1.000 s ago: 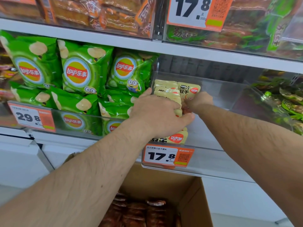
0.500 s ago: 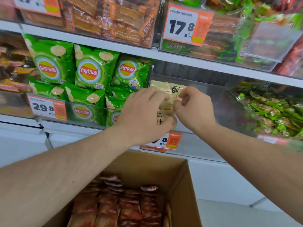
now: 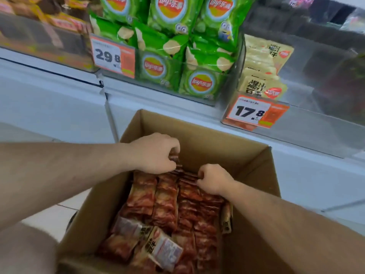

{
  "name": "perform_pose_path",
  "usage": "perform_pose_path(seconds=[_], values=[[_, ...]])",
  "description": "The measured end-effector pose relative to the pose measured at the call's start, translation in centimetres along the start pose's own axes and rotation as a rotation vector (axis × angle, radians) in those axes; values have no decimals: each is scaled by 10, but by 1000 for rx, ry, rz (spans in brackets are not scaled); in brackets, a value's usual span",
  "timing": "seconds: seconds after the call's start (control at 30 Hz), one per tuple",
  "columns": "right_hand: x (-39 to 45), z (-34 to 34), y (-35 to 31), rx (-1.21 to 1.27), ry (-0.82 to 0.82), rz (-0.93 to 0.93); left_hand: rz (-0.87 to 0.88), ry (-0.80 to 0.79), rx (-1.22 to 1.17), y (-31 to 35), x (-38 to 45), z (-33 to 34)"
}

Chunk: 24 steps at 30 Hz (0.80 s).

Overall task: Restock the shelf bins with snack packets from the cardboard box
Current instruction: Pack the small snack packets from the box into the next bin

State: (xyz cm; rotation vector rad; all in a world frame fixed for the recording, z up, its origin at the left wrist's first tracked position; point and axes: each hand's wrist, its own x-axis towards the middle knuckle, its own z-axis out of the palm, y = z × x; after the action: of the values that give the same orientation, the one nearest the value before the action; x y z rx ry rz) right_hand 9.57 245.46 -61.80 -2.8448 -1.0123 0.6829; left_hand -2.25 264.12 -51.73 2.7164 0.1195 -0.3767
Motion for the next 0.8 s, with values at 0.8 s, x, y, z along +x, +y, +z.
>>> perform_pose_path(seconds=[0.8], values=[[-50,45,-46,247,660,-608,-844,-459,-1188,-10,9,59]])
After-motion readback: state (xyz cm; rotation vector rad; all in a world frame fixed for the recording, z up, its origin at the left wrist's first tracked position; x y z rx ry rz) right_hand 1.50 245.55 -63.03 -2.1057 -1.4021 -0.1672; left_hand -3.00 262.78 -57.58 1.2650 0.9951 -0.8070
